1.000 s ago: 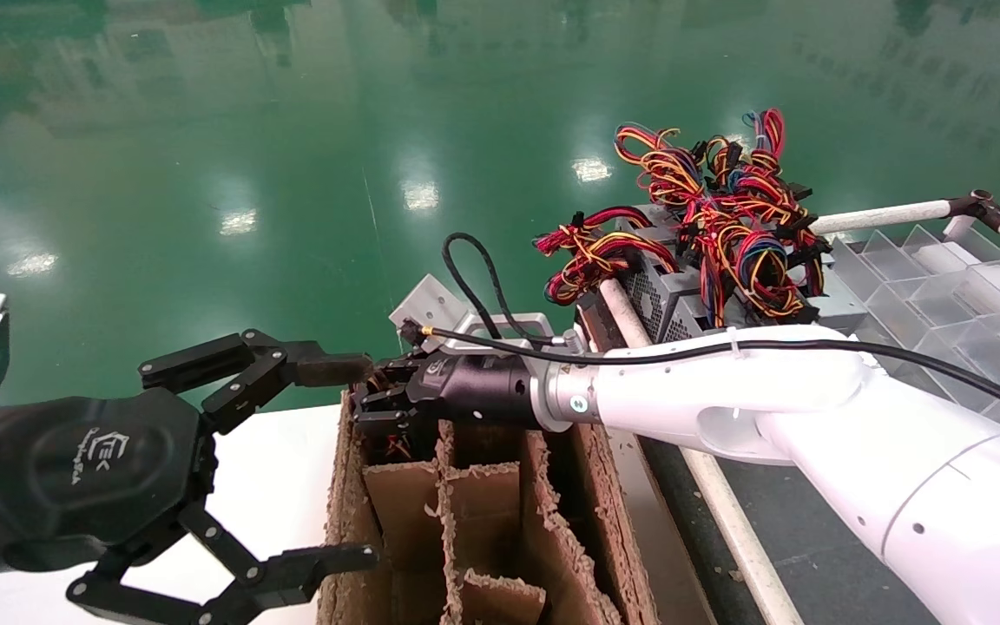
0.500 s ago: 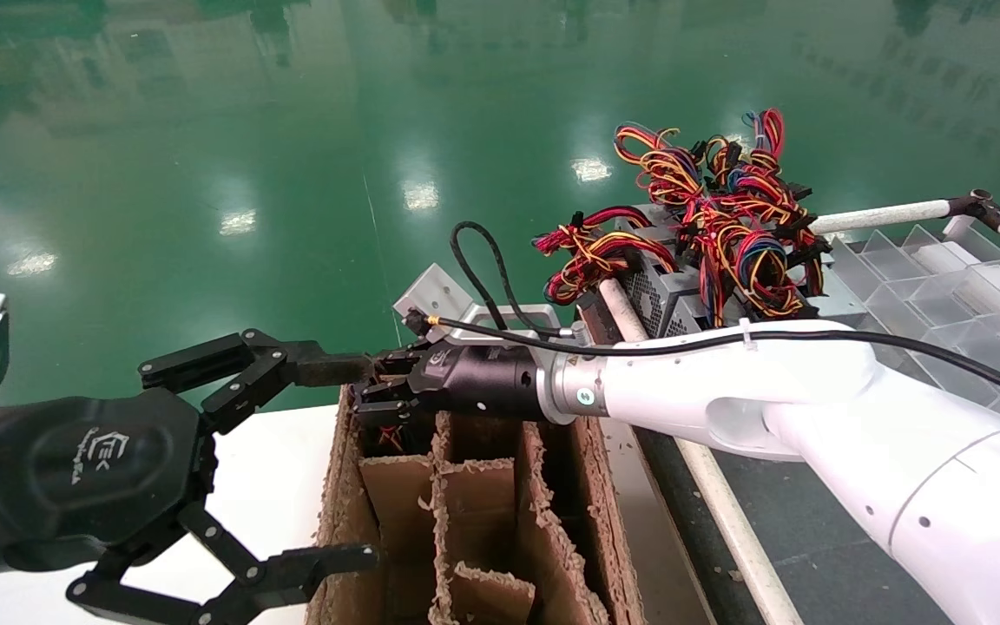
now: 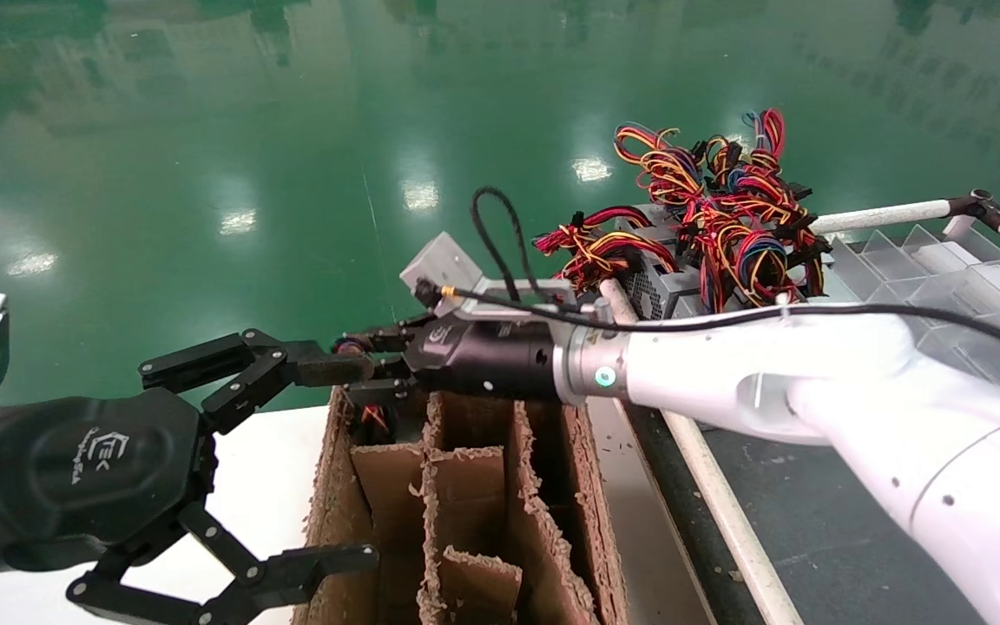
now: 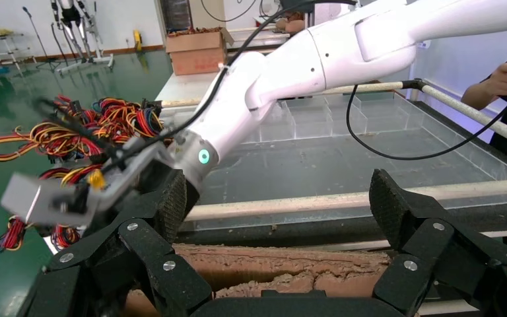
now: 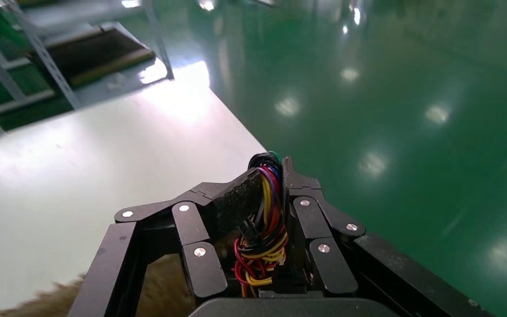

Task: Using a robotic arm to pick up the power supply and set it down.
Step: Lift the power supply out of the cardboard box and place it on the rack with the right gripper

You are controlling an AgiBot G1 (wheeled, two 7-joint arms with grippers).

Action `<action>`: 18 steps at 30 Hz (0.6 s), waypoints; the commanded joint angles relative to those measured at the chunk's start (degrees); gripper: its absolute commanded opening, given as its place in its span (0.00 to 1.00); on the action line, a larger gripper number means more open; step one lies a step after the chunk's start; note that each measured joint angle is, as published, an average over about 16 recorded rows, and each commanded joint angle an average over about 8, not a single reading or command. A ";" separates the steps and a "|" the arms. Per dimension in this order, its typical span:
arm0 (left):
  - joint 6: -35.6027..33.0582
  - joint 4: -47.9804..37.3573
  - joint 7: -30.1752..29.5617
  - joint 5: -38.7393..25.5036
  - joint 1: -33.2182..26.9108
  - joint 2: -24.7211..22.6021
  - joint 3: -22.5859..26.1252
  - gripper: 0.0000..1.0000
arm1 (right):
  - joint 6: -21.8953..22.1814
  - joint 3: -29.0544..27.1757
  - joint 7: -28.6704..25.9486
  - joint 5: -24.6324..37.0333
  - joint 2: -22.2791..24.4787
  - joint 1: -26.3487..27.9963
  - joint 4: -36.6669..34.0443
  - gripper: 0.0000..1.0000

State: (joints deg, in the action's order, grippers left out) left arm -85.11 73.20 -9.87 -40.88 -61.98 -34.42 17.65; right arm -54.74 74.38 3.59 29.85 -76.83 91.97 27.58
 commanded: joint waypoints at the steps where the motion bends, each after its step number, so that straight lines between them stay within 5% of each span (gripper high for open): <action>1: 0.00 0.00 0.00 0.00 0.00 0.00 0.00 1.00 | -1.66 -0.40 0.55 -0.83 0.19 0.33 -0.61 0.00; 11: 0.01 0.00 0.01 0.02 -0.01 0.01 0.03 1.00 | -19.04 -4.89 5.63 -7.40 3.46 1.56 -6.00 0.00; 18: 0.02 0.00 0.02 0.03 -0.01 0.02 0.04 1.00 | -24.92 -6.86 6.31 -10.02 6.30 3.46 -9.75 0.00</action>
State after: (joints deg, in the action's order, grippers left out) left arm -85.09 73.20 -9.85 -40.85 -61.99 -34.40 17.70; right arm -79.22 67.46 9.98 19.78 -70.42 95.46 18.28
